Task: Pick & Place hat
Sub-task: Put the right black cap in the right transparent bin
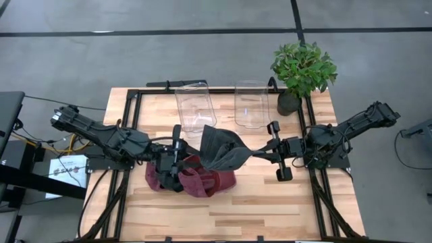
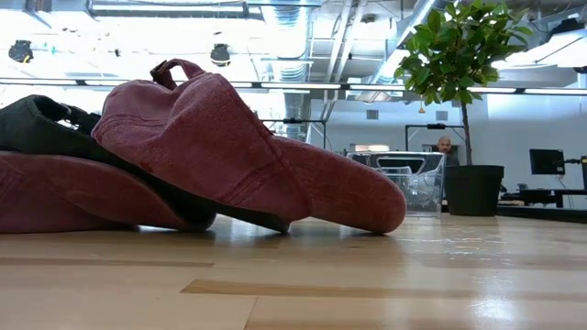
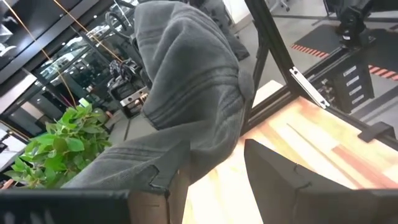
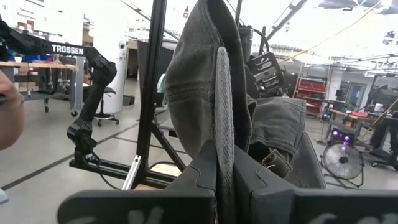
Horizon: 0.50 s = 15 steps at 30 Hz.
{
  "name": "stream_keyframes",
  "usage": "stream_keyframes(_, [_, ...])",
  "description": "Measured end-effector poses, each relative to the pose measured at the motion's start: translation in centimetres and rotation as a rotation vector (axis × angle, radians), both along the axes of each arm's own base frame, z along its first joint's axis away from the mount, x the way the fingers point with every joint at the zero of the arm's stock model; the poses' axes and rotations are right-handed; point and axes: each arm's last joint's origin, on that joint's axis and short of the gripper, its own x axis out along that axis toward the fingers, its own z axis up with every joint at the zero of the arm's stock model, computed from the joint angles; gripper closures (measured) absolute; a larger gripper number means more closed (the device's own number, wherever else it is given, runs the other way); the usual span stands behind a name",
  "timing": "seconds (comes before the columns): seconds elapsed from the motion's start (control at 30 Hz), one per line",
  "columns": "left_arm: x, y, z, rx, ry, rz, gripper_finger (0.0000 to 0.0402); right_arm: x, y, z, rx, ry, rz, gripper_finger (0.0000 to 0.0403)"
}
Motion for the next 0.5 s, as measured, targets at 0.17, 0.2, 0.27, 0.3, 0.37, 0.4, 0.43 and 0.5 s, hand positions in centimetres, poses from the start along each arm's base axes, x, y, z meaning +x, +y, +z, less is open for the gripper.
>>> stream_keyframes(0.17, [0.1, 0.1, 0.2, -0.012, -0.020, -0.013, 0.0252, 0.0, 0.0, 0.0, 0.001, -0.003, -0.001, 0.0401])
stream_keyframes(0.2, [0.2, 0.1, 0.2, -0.013, -0.019, -0.019, 0.0252, 0.0, 0.0, 0.0, 0.002, -0.004, -0.001, 0.0401])
stream_keyframes(0.27, [0.3, 0.2, 0.2, -0.021, -0.026, -0.046, 0.0252, 0.0, 0.0, 0.1, 0.003, -0.007, -0.001, 0.0401])
stream_keyframes(0.3, [0.4, 0.3, 0.3, -0.025, -0.028, -0.063, 0.0252, 0.0, 0.0, 0.1, 0.003, -0.007, -0.001, 0.0401])
stream_keyframes(0.37, [0.7, 0.5, 0.3, -0.037, -0.038, -0.082, 0.0252, 0.0, 0.0, 0.1, 0.004, -0.010, -0.001, 0.0401])
stream_keyframes(0.4, [0.9, 0.6, 0.3, -0.040, -0.043, -0.083, 0.0252, 0.0, 0.0, 0.1, 0.004, -0.010, -0.001, 0.0401])
stream_keyframes(0.43, [0.9, 0.7, 0.2, -0.039, -0.039, -0.080, 0.0252, 0.0, 0.0, 0.1, 0.004, -0.010, -0.001, 0.0401])
stream_keyframes(0.5, [1.1, 0.8, 0.2, -0.040, -0.041, -0.070, 0.0252, 0.0, 0.0, 0.1, 0.005, -0.010, -0.002, 0.0401])
